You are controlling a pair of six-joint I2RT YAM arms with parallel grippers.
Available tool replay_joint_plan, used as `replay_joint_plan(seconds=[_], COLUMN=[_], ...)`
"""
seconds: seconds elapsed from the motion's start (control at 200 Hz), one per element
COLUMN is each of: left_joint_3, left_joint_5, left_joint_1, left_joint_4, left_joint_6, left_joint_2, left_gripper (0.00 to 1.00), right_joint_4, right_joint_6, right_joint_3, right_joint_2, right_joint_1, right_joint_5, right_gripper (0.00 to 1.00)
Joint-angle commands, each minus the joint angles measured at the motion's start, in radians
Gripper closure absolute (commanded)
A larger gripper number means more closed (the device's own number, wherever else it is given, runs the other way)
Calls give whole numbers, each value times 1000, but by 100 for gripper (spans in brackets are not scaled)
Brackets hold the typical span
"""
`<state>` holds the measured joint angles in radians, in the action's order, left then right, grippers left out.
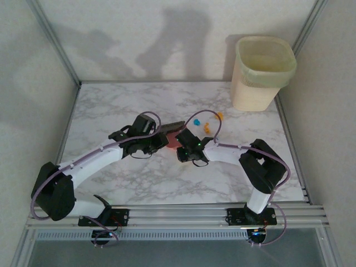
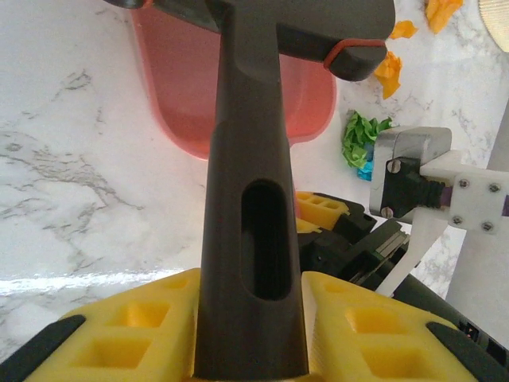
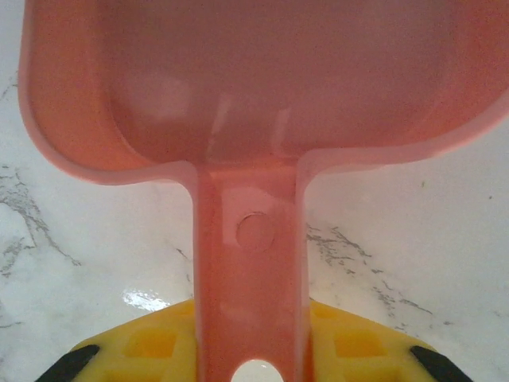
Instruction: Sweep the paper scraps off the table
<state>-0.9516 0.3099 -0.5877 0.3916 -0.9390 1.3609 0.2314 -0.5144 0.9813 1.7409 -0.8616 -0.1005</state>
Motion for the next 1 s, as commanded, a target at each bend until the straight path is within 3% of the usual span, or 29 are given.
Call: replay_joint_plan(seconds=[0.0,0.34,0.576,0.991], left_joint_3=[-52,-161,-380,-704], left_joint_5=[-74,-153,-117,-83], left_joint_1=[-5,-6,-19,-71], left_joint_4=[27,-22,-38,109], left_joint_6=[23,27,132,266], left_joint_2=[-52,38,279,599], left_gripper=[100,100,100,100], right_joint_4=[-5,5,62,63], right_joint_6=[-18,-22,-113,-323], right_joint_3=[-35,-27,-39,-96], right_joint_2=[-22,-14,-55,-87], right_joint_1=[3,3,-17,-22], right_joint_5=[10,1,-114,-51], right_gripper=[100,100,100,100])
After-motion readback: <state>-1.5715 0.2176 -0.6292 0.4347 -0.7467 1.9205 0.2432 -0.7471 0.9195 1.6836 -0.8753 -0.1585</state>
